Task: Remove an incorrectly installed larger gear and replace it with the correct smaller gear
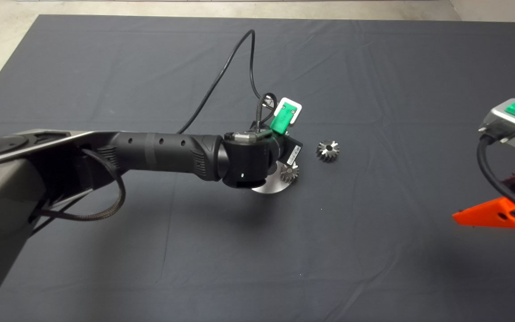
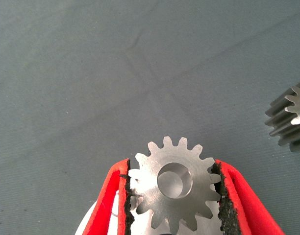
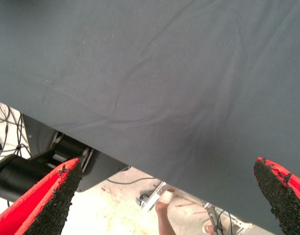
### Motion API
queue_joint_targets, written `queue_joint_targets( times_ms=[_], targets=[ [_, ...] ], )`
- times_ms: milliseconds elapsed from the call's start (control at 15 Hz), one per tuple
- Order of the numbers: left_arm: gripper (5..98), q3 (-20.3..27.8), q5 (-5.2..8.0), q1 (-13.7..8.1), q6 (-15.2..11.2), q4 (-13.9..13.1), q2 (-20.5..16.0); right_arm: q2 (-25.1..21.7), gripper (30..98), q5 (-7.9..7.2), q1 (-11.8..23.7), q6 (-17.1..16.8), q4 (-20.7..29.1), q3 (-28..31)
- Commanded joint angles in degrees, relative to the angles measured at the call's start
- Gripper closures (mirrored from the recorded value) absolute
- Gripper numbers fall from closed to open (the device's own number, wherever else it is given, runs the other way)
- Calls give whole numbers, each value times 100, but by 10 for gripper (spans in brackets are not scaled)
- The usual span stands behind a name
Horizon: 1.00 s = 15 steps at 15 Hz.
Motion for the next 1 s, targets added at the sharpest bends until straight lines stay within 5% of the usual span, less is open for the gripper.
queue_joint_targets(
  times_ms=[0,933],
  targets=[
    [717,108,2,-100,31,9,-84,-11,362,14,125,36,182,25],
    [718,-48,-50,-56,40,-8,-217,-2,362,14,125,36,182,25]
  ],
)
